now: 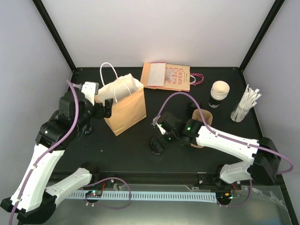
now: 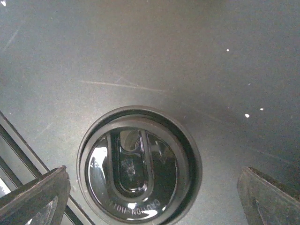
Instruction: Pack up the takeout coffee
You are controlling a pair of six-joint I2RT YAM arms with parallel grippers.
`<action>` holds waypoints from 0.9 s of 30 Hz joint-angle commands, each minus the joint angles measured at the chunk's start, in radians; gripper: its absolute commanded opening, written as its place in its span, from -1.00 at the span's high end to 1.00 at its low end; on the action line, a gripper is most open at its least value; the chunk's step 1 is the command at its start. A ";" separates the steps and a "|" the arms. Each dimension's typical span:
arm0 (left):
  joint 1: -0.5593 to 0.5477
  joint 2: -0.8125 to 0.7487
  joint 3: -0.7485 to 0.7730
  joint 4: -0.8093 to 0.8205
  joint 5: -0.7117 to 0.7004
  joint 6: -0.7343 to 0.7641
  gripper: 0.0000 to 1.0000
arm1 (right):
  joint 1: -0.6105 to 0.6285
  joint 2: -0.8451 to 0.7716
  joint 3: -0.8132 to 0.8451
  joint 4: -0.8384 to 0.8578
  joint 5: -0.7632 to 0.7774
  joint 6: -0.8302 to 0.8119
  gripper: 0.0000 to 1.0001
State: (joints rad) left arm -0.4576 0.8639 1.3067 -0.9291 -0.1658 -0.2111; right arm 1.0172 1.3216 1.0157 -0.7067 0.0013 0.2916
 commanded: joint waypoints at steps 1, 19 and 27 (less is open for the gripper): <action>0.022 -0.047 -0.019 0.015 -0.069 0.036 -0.98 | 0.031 0.048 0.042 -0.051 0.050 0.033 -1.00; 0.022 -0.185 -0.113 0.058 -0.139 0.088 -0.97 | 0.035 0.093 0.054 -0.051 0.049 0.069 -0.93; 0.022 -0.192 -0.122 0.063 -0.130 0.096 -0.98 | 0.057 0.101 0.071 -0.061 0.067 0.067 -0.89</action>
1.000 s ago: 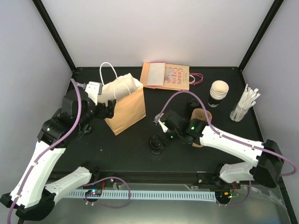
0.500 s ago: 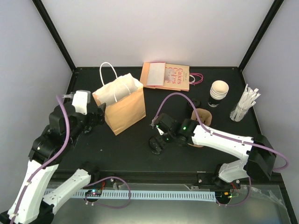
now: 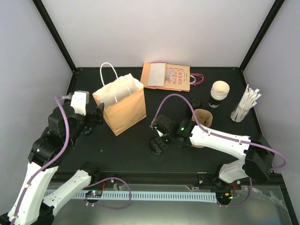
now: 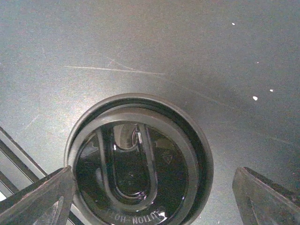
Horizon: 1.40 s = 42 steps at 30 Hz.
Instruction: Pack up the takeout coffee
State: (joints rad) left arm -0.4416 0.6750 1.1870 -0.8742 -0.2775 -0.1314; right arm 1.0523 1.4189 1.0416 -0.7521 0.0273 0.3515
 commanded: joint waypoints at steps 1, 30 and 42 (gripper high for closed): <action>0.007 -0.002 -0.003 0.005 -0.019 0.016 -0.98 | 0.026 0.002 0.050 -0.020 0.050 0.007 -0.89; 0.006 -0.048 -0.100 0.032 -0.110 0.042 -0.98 | 0.087 0.062 0.087 -0.043 0.112 0.024 -0.81; 0.006 -0.046 -0.109 0.032 -0.117 0.050 -0.98 | 0.090 0.071 0.086 -0.046 0.118 0.027 -0.75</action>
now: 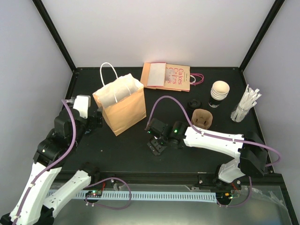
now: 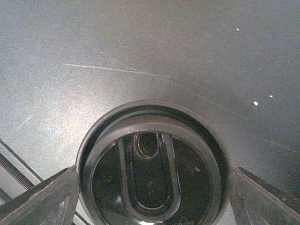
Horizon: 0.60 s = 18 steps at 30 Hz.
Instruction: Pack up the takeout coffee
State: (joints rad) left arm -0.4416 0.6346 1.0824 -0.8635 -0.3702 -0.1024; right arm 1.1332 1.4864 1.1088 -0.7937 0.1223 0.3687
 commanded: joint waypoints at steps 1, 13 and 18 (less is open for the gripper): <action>0.007 -0.006 -0.005 0.020 -0.024 0.021 -0.98 | 0.009 0.003 0.019 -0.004 0.025 0.010 -0.74; 0.006 -0.005 -0.001 0.011 -0.023 0.021 -0.98 | 0.015 0.001 0.025 -0.016 0.033 0.012 -0.72; 0.006 -0.002 0.001 0.014 -0.020 0.021 -0.97 | 0.023 0.004 0.038 -0.034 0.052 0.013 -0.69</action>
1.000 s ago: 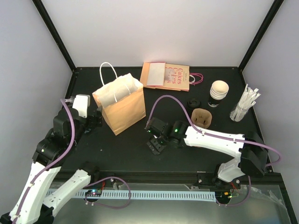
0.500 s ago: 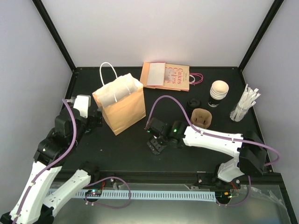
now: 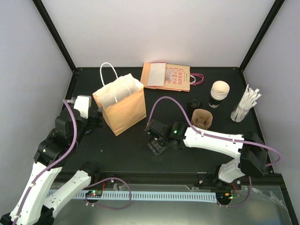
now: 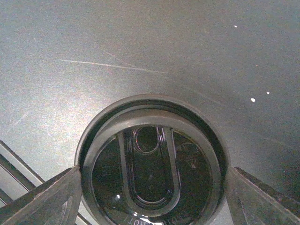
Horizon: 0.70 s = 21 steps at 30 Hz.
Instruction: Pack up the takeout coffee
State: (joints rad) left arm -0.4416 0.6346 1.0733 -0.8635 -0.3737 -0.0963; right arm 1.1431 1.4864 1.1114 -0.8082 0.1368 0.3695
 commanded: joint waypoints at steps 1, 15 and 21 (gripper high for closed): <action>0.006 -0.001 0.010 0.013 -0.016 0.015 -0.98 | 0.015 0.006 0.035 -0.020 0.037 0.013 -0.68; 0.006 0.012 0.018 0.006 -0.014 0.017 -0.98 | 0.026 0.039 0.036 -0.012 0.030 0.011 -0.67; 0.007 0.010 0.016 0.008 -0.020 0.021 -0.98 | 0.027 0.042 0.042 -0.020 0.039 0.011 -0.57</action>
State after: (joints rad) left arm -0.4416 0.6426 1.0733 -0.8639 -0.3737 -0.0956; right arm 1.1614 1.5192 1.1305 -0.8162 0.1593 0.3733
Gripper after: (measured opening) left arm 0.989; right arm 0.807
